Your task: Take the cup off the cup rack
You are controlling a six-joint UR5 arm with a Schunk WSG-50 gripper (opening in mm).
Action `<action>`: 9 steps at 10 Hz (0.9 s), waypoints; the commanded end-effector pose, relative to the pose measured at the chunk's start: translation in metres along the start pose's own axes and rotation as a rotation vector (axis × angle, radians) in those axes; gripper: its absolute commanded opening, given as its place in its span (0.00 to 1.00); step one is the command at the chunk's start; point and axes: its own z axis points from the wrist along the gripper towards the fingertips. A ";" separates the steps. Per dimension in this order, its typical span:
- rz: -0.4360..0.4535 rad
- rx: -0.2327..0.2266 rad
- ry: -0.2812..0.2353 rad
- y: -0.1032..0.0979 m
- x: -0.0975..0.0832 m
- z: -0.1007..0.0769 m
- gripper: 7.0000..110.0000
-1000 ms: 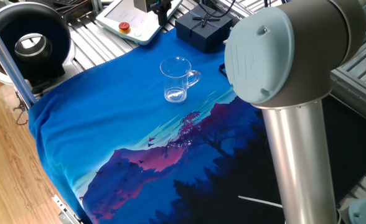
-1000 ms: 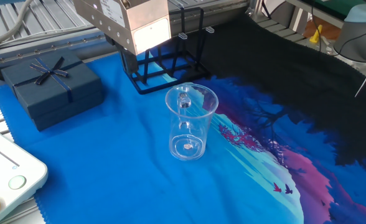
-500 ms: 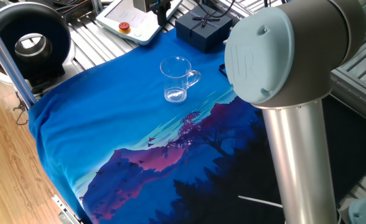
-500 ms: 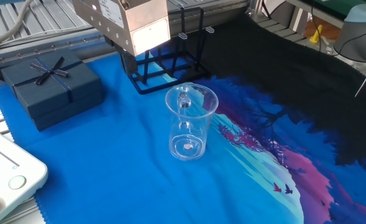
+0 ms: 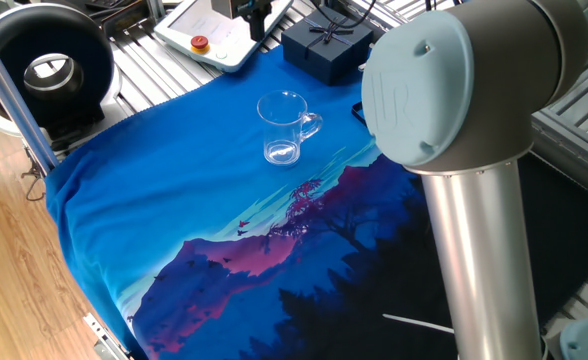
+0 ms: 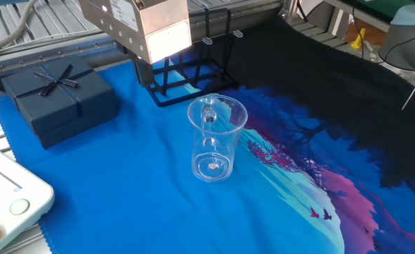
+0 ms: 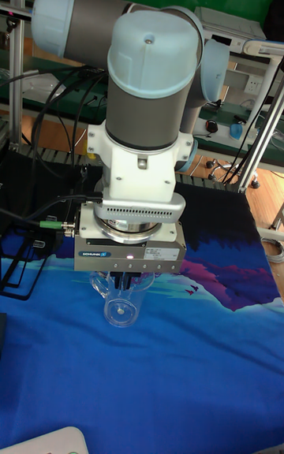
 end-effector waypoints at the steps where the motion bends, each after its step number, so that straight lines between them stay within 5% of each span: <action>1: 0.000 -0.009 -0.004 0.001 -0.001 -0.001 0.00; 9: 0.003 0.000 0.002 -0.001 0.000 -0.001 0.00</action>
